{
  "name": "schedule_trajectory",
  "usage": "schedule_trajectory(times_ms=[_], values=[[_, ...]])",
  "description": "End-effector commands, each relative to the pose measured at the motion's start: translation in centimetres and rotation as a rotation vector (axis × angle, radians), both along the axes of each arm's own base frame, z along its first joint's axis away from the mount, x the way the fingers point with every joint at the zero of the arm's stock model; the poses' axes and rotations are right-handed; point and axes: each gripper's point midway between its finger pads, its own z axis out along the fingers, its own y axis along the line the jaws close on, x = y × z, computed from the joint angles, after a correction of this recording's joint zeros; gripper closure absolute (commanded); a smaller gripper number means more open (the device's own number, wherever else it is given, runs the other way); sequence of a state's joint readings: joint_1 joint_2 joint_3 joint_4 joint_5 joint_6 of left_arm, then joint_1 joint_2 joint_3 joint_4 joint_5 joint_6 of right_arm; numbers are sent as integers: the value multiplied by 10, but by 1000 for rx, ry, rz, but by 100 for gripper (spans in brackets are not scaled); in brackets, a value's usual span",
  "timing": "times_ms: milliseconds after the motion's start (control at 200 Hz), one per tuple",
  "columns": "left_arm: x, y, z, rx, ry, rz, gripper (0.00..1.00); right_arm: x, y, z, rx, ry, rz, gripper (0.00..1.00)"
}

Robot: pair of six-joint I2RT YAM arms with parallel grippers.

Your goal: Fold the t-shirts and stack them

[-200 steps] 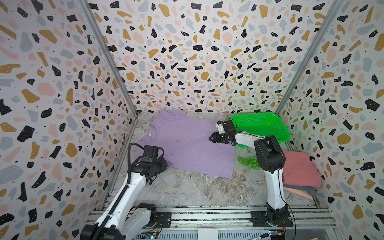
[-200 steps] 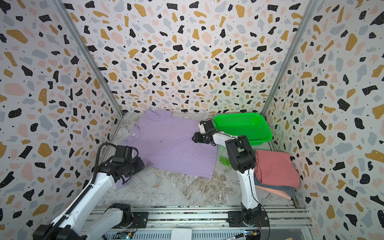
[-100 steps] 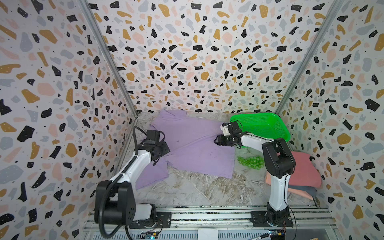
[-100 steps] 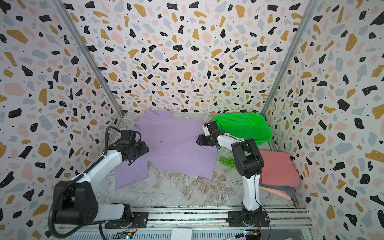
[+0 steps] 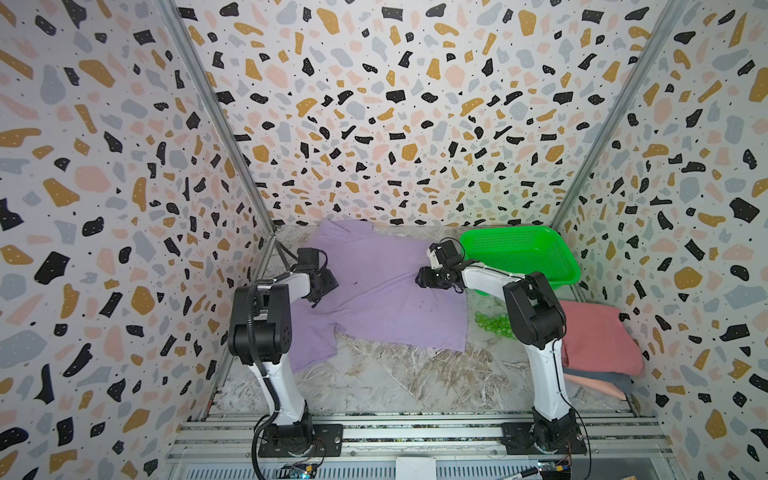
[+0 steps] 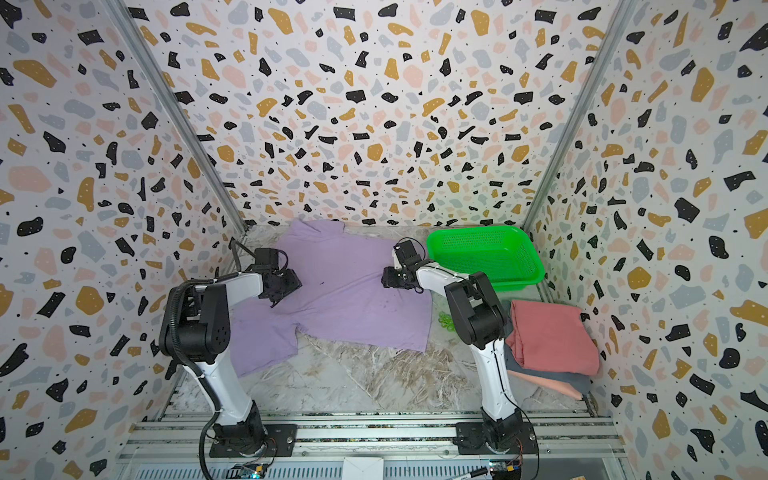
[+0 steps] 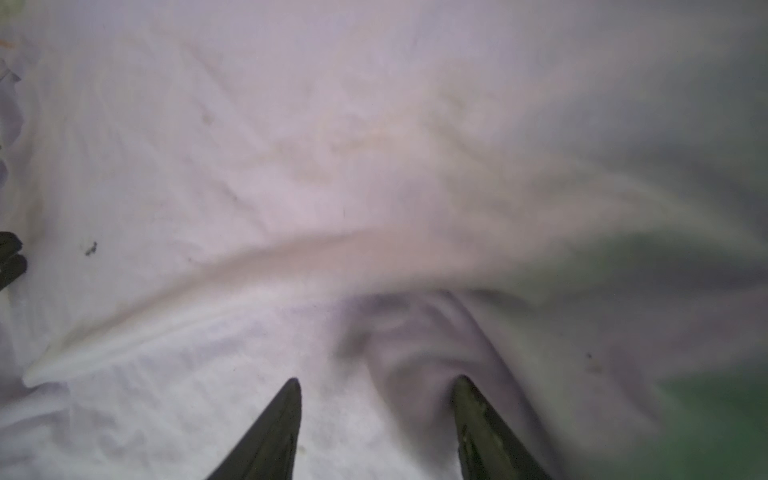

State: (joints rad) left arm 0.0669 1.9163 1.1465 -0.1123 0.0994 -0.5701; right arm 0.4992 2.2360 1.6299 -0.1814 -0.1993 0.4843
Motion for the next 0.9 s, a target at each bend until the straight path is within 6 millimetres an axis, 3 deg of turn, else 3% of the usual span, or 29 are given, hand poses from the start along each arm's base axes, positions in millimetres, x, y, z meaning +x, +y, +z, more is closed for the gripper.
schedule_trajectory(times_ms=[0,120,295,380,471,591,721,786,891], values=[[-23,34,-27,6,84,100,43,5,-9,-34,-82,86,-43,41],[-52,46,-32,7,114,132,43,27,9,-42,-61,93,-28,41],[-92,39,-42,-27,162,171,43,55,37,-40,-18,80,4,41],[-99,34,-44,-60,159,190,44,60,39,-39,-12,74,4,40],[-93,30,-40,-85,148,175,44,61,33,-38,-17,77,-2,41],[-70,32,-19,-61,98,127,43,48,23,-17,-49,57,18,41],[-52,38,29,-6,12,76,42,25,7,26,-58,-34,24,40],[-65,48,42,61,34,102,40,12,-2,54,-46,-85,38,38],[-111,59,45,113,110,157,36,-18,-19,81,-40,-109,53,34]])
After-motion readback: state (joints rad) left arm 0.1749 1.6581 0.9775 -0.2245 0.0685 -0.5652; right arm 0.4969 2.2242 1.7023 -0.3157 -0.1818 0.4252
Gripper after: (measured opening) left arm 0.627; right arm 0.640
